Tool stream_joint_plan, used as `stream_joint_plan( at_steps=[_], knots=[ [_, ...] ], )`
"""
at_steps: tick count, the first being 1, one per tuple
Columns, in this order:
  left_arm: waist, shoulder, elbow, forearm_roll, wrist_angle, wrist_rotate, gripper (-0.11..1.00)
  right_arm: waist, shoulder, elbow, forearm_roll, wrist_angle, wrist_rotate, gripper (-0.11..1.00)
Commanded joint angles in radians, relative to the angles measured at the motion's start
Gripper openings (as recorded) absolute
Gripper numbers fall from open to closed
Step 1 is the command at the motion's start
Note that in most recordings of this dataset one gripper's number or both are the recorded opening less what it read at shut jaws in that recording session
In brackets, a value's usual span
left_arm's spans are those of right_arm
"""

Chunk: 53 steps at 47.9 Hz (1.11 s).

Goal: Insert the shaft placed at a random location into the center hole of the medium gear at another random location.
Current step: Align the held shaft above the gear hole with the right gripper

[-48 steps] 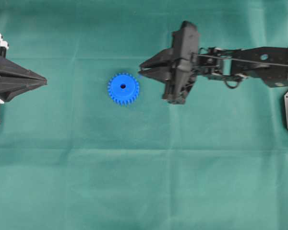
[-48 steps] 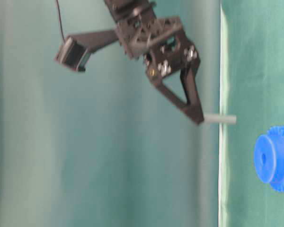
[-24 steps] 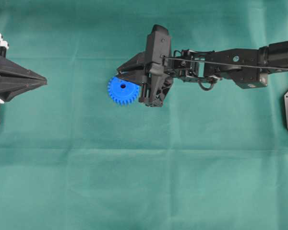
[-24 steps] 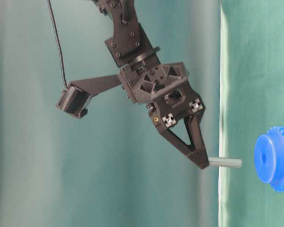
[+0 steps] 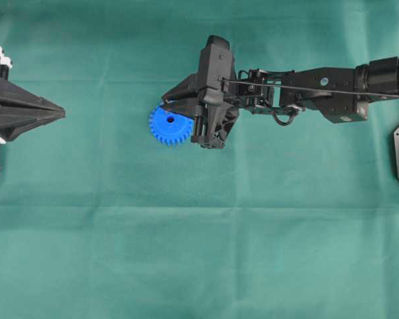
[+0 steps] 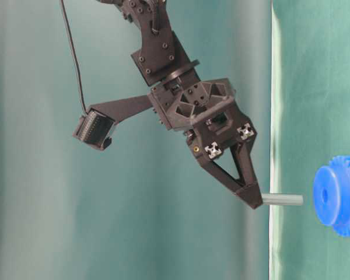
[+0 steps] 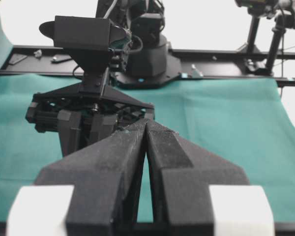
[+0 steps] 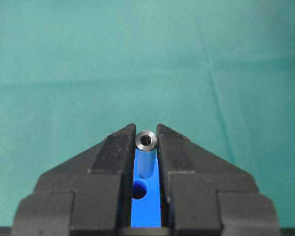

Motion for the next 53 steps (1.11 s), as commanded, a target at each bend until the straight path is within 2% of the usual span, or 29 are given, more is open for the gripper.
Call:
stream_joint_plan(
  at_steps=[1, 23, 53],
  knots=[
    [0.000, 0.008, -0.017, 0.003, -0.003, -0.002, 0.00, 0.002, -0.017, -0.021, 0.000, 0.003, -0.003, 0.14],
    [0.002, 0.008, -0.015, 0.003, -0.003, -0.002, 0.00, 0.002, -0.014, -0.018, 0.003, 0.006, 0.000, 0.14],
    [0.002, 0.008, -0.017, 0.003, -0.003, -0.002, 0.00, 0.003, 0.066, -0.018, 0.025, 0.002, 0.005, 0.14]
  ],
)
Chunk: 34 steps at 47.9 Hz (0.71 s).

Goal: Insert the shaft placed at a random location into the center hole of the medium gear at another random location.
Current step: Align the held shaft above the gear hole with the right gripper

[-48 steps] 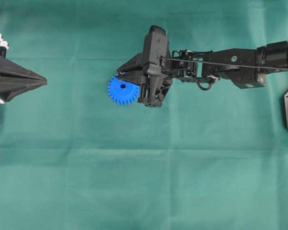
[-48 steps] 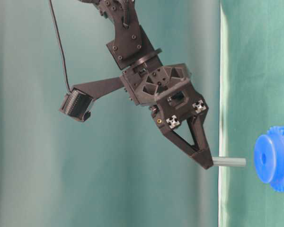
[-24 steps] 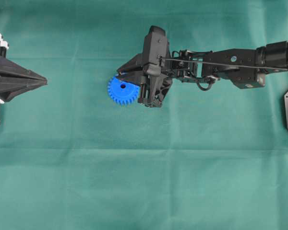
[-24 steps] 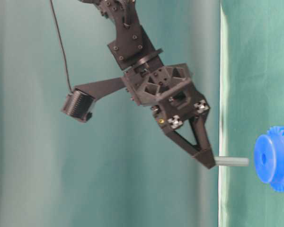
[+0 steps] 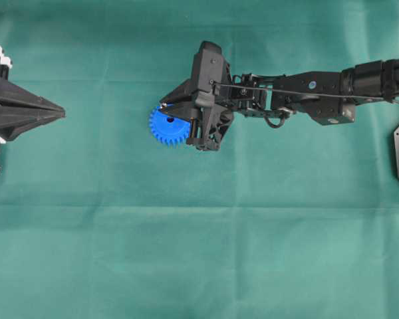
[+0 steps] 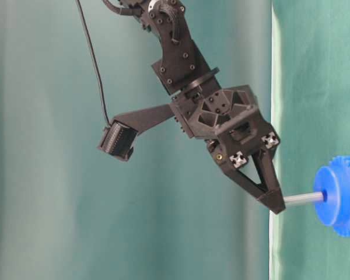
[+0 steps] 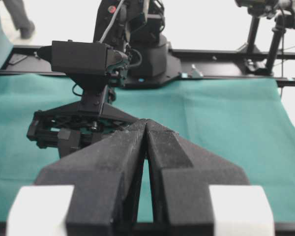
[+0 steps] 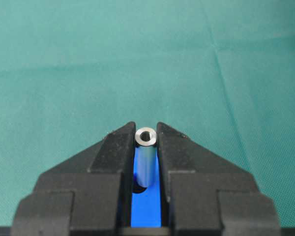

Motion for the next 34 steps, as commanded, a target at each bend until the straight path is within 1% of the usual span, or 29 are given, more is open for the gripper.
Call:
stream_joint_plan(
  at_steps=[1, 10, 34],
  knots=[
    [0.003, 0.008, -0.017, 0.003, -0.005, -0.002, 0.00, 0.003, -0.003, -0.003, 0.005, 0.005, 0.005, 0.14],
    [0.003, 0.008, -0.017, 0.003, -0.005, -0.002, 0.00, 0.003, -0.008, -0.003, 0.005, 0.005, 0.003, 0.14],
    [0.003, 0.008, -0.017, 0.003, -0.005, -0.002, 0.00, 0.003, -0.103, 0.009, -0.003, 0.009, -0.005, 0.14]
  ],
)
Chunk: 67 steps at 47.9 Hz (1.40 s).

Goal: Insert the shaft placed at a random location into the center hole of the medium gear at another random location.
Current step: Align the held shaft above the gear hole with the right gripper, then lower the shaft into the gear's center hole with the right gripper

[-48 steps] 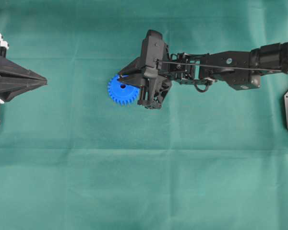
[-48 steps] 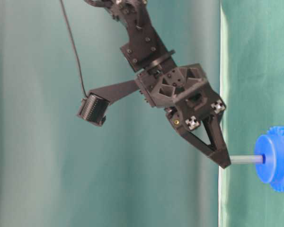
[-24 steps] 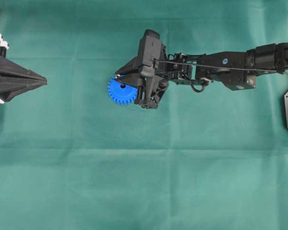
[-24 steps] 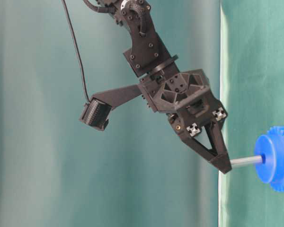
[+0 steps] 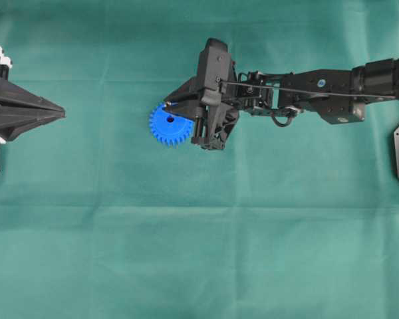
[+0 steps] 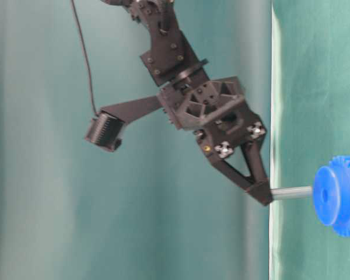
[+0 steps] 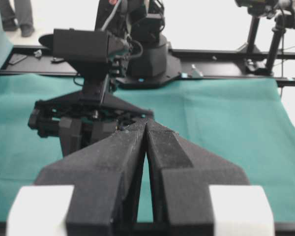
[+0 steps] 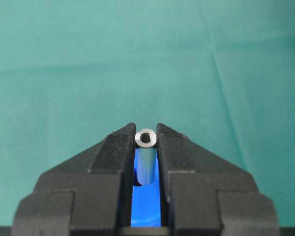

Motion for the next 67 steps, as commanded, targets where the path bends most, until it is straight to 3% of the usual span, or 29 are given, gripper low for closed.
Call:
stream_joint_plan(
  at_steps=[1, 67],
  knots=[
    [0.002, 0.008, -0.017, 0.000, -0.005, -0.002, 0.00, 0.002, -0.043, -0.011, -0.003, -0.005, -0.005, 0.14],
    [0.002, 0.008, -0.015, 0.002, -0.008, -0.002, 0.00, 0.015, 0.100, -0.020, 0.012, -0.069, 0.006, 0.14]
  ],
)
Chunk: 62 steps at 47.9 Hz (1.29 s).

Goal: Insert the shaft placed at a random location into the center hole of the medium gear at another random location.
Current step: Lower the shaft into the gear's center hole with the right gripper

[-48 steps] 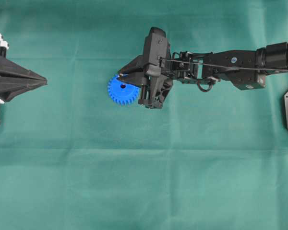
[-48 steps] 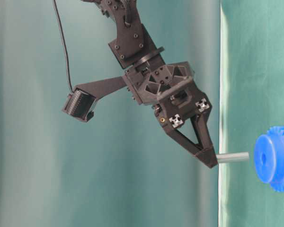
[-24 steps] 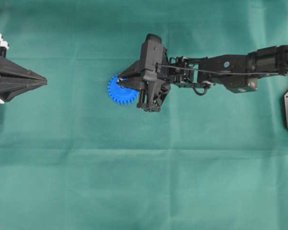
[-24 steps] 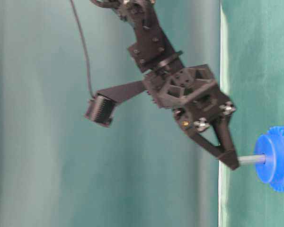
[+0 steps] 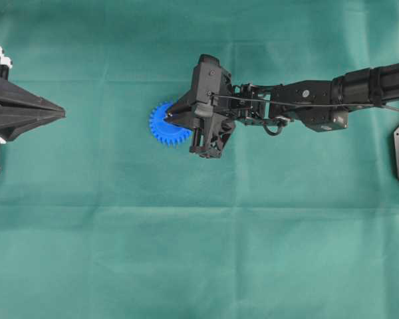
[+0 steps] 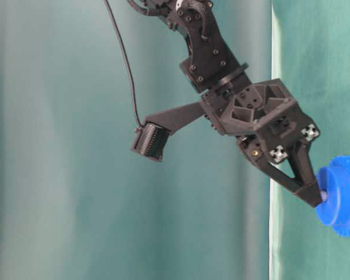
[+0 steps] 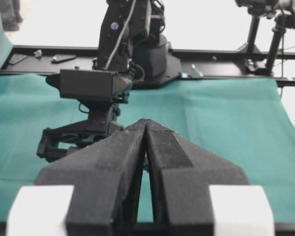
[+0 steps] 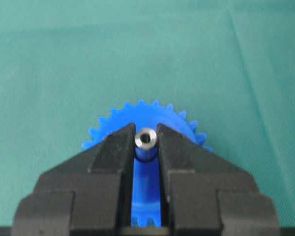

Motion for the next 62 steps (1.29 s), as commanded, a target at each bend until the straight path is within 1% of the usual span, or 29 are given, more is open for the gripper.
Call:
stream_joint_plan(
  at_steps=[1, 52, 54, 56, 62],
  knots=[
    [0.000, 0.006, -0.015, 0.002, -0.008, -0.002, 0.00, 0.005, -0.014, -0.018, 0.003, -0.012, 0.005, 0.14],
    [0.002, 0.006, -0.015, 0.002, -0.005, -0.002, 0.00, 0.009, -0.012, -0.021, 0.003, 0.000, 0.005, 0.15],
    [0.002, 0.006, -0.015, 0.000, -0.005, -0.002, 0.00, 0.009, -0.015, -0.021, 0.003, 0.000, 0.005, 0.20],
    [0.002, 0.008, -0.015, 0.000, -0.005, -0.002, 0.00, 0.009, -0.018, -0.021, 0.003, 0.000, 0.005, 0.30],
    [0.002, 0.008, -0.015, 0.000, -0.005, -0.002, 0.00, 0.011, -0.051, -0.018, 0.003, 0.003, 0.003, 0.67]
  ],
)
